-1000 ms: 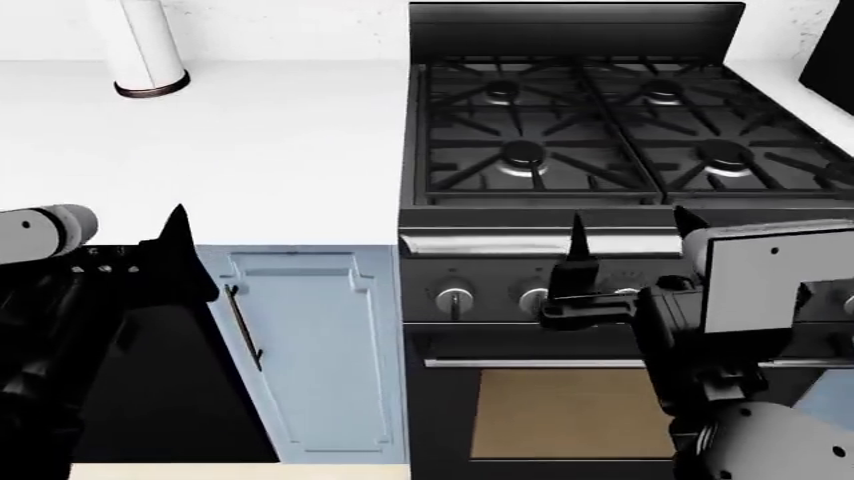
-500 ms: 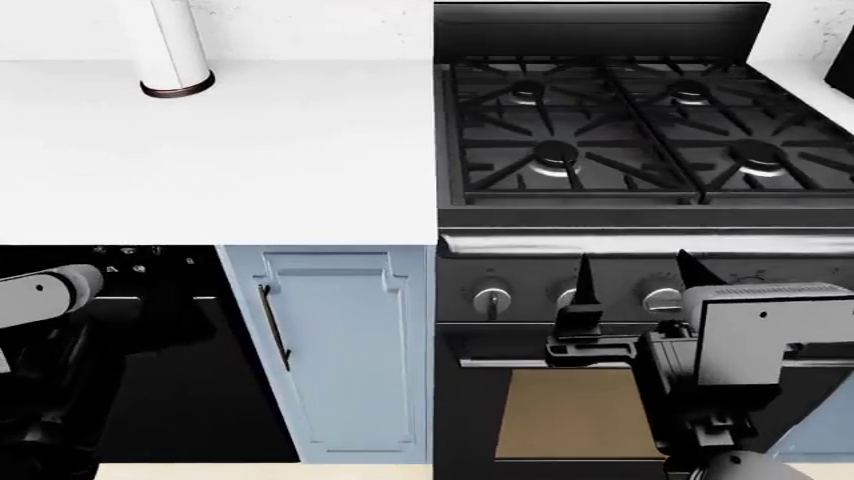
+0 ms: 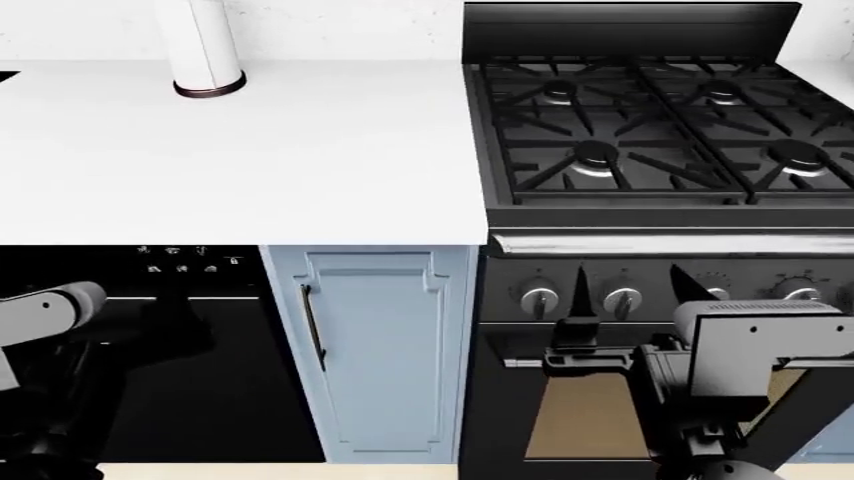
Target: Pick and place the shaker into the drawer. Then close the cabinet.
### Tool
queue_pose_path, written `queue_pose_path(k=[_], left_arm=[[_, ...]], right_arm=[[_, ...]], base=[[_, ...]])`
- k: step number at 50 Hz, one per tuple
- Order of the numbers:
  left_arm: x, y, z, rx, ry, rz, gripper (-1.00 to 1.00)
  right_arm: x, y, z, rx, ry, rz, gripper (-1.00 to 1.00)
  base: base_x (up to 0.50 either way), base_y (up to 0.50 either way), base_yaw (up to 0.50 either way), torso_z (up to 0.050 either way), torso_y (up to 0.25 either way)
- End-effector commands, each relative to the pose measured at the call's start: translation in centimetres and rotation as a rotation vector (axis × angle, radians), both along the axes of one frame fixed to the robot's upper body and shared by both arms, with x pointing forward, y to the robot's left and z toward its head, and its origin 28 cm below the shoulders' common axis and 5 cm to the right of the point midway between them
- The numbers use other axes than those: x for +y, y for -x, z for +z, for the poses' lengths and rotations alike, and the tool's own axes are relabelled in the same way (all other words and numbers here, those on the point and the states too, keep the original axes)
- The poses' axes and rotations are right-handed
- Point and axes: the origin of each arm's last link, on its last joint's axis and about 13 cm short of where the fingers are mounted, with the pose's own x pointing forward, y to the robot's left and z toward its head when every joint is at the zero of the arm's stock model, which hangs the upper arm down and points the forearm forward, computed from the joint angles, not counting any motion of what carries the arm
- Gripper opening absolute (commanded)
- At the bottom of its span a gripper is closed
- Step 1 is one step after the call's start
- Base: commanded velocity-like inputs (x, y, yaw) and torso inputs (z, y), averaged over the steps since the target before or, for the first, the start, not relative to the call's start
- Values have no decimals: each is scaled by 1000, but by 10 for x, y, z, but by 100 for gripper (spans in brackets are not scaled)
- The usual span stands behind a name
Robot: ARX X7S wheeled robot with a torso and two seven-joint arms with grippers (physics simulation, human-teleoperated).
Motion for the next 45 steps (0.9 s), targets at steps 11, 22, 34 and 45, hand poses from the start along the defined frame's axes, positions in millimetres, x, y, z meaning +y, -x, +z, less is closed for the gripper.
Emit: queue_pose_path(k=[11,22,34,45], left_arm=[[0,-3,-15,6,-21,26,100],[-1,-5,-34,16,-31,61,100],[-2,-4,-37,16,-38,73,100],[-2,-3,-38,14,-43,72,100]], right_arm=[[-5,-2,-12,-3,-3,-28,100],[-7,0,-33,35,-4,-44,100],[-6,-1,-35,41,-13,-35,100],[-6,0,-34,39,-19,-37,100]], base=[[0,0,0,0,0],[0,0,0,0,0],[0,0,0,0,0],[0,0,0,0,0]])
